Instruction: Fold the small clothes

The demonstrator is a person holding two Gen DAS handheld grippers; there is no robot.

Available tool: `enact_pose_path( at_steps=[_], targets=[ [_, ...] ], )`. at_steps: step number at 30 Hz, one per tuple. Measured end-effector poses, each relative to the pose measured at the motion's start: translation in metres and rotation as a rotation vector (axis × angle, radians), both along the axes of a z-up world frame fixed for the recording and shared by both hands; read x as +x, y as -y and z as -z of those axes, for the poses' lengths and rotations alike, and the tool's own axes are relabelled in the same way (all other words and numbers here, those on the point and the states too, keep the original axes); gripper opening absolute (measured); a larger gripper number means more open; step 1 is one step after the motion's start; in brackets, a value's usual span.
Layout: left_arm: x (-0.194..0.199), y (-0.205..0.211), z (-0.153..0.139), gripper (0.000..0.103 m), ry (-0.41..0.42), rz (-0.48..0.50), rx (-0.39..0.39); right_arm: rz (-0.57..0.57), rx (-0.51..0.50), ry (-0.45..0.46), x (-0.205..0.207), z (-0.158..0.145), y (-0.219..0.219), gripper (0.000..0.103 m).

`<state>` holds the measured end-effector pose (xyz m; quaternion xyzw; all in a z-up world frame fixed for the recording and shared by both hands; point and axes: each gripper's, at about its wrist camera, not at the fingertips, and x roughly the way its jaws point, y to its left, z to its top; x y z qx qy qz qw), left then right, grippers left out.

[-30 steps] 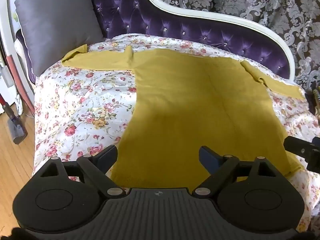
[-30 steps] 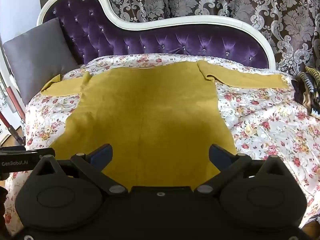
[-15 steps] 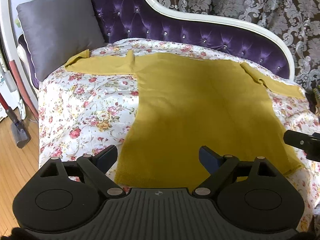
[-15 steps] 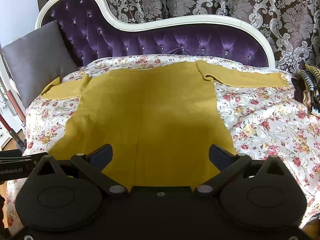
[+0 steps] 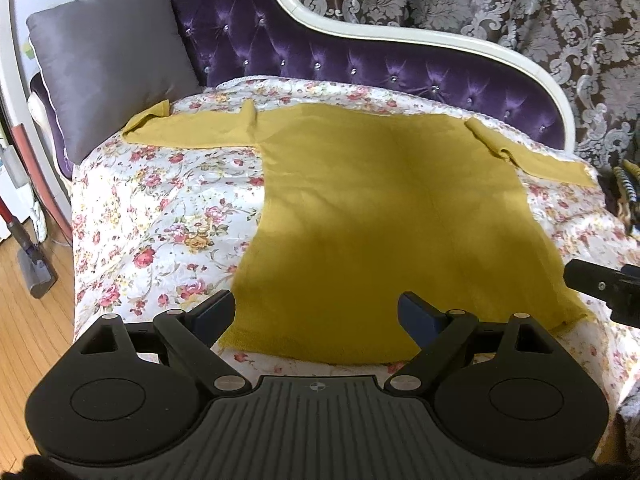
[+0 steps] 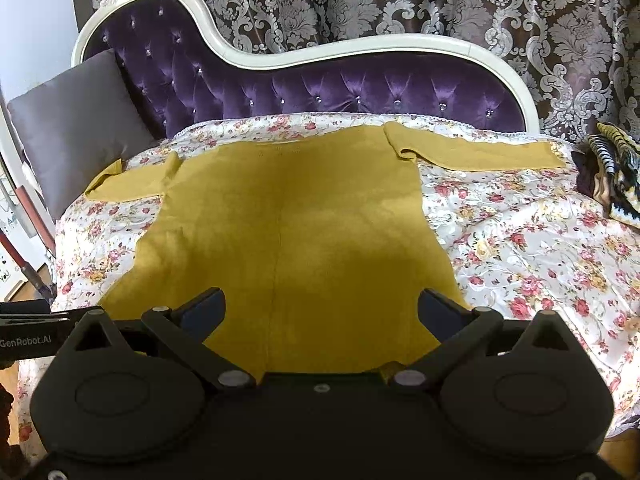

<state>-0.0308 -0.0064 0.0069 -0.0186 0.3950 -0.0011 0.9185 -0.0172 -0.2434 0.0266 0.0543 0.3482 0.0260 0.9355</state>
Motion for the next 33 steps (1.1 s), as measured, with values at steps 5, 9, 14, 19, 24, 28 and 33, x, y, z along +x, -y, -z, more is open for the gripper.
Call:
enact_pose_path(
  at_steps=[5,9,14,19,24,28,33],
  targets=[
    [-0.009,0.007,-0.003,0.089,0.006,0.022,-0.005,-0.003,0.001,0.022,-0.008,-0.005,0.002,0.102],
    [-0.014,0.01,-0.004,0.089,0.01,0.032,-0.009,-0.001,0.007,0.036,-0.014,-0.008,0.005,0.102],
    [-0.017,0.012,-0.004,0.089,0.014,0.045,-0.011,0.001,0.006,0.045,-0.019,-0.01,0.006,0.102],
    [-0.015,0.012,-0.003,0.089,0.01,0.05,-0.017,-0.002,0.005,0.05,-0.018,-0.012,0.005,0.102],
    [-0.012,0.012,-0.002,0.089,0.003,0.051,-0.018,-0.01,0.0,0.046,-0.015,-0.011,0.003,0.102],
    [-0.01,0.012,-0.001,0.089,-0.005,0.05,-0.019,-0.012,-0.003,0.039,-0.012,-0.01,0.002,0.102],
    [-0.005,0.012,0.001,0.089,-0.016,0.052,-0.017,-0.01,-0.004,0.034,-0.009,-0.009,0.002,0.102]
  ],
)
